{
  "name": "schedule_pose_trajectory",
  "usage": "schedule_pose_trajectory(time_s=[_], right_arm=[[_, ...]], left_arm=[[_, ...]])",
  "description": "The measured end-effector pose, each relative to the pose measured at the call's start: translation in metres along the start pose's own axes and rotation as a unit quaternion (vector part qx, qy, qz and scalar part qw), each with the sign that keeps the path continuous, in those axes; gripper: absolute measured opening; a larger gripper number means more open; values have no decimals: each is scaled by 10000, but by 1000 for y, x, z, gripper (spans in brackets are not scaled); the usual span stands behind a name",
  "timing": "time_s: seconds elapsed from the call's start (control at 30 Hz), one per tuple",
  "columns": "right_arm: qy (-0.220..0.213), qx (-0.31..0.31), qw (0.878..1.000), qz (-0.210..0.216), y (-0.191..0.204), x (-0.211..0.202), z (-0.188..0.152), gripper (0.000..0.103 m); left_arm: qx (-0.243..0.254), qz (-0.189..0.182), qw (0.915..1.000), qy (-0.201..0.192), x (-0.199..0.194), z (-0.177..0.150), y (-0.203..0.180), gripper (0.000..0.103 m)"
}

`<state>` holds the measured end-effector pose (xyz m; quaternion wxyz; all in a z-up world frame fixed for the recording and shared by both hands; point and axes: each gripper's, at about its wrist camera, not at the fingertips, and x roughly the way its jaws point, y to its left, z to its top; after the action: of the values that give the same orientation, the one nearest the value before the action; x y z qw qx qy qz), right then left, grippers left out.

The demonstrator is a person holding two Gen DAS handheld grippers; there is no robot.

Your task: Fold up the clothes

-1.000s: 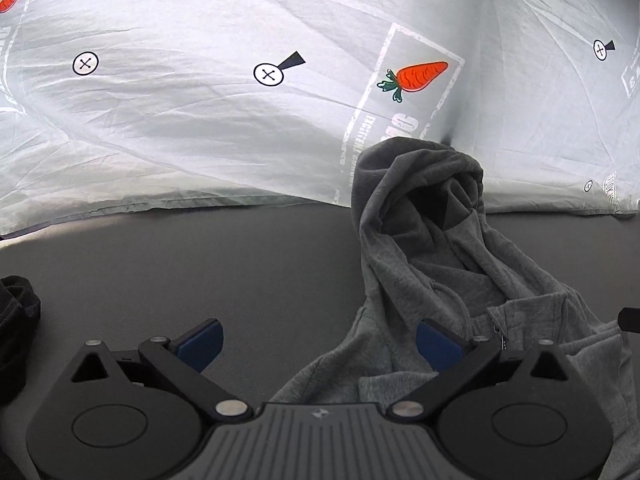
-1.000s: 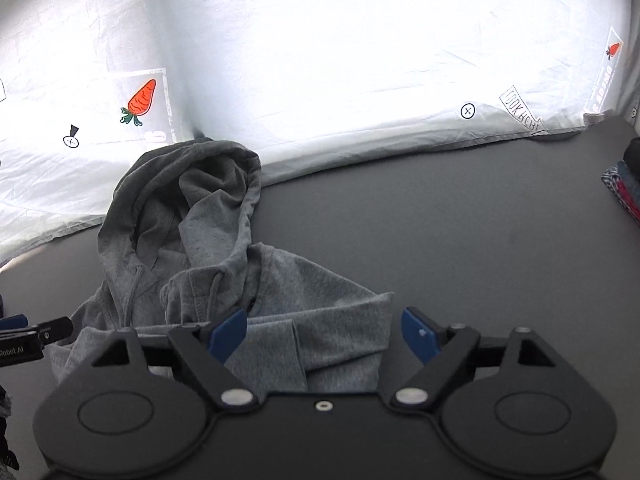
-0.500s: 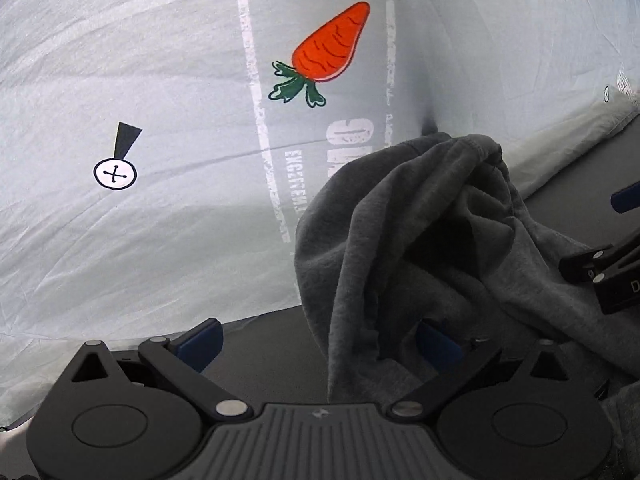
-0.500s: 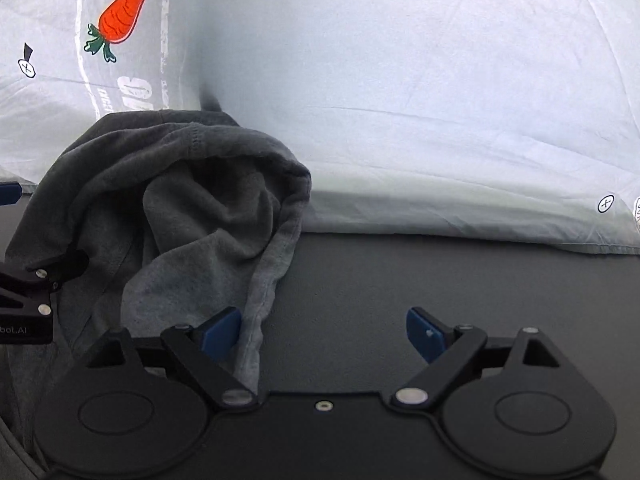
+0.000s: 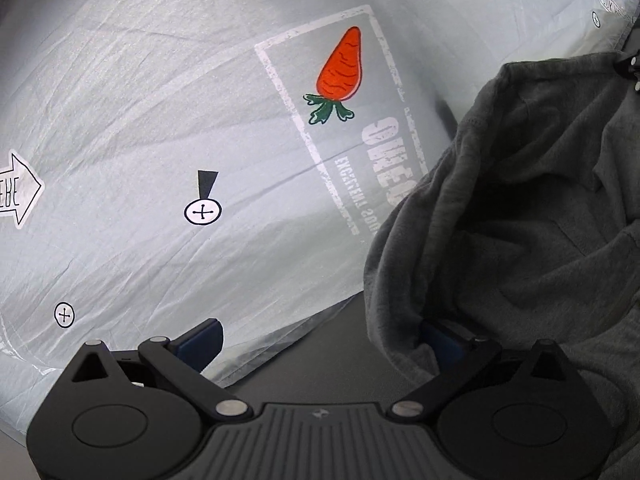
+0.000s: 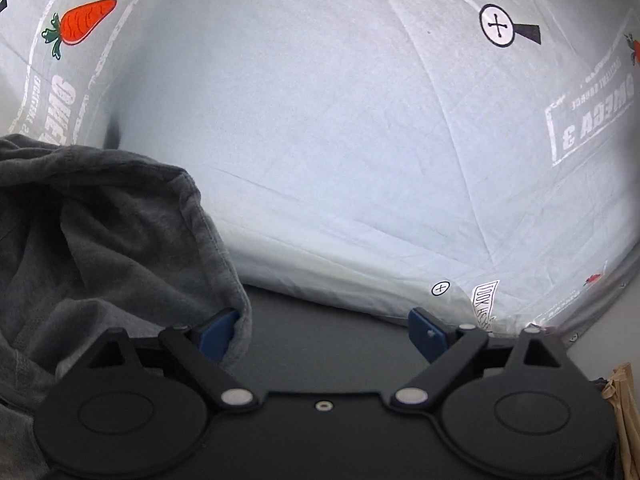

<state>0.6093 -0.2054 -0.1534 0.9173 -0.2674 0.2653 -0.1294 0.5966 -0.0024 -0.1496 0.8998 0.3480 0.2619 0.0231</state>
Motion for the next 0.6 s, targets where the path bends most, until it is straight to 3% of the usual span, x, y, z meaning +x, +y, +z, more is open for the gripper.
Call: schedule_pose_trajectory(time_s=[0.17,0.3,0.43,0.6], right_arm=[[-357,-38,9980,-521,-15,-28,-5,94],[-378,225,9964,-726,-30,-44,-18,97],[-2,637,9967,-506,-51,-48,-38,99],[341,411,9984,-196,-39,-38,-55,99]], left_arm=[[-251,251,9993,-111,-28,-5,19,102],[-409,384,9983,-173,-56,-15,21,102],[-570,203,9982,12,-72,-31,16,103],[-329,-124,9993,122,-63,-45,-4,102]])
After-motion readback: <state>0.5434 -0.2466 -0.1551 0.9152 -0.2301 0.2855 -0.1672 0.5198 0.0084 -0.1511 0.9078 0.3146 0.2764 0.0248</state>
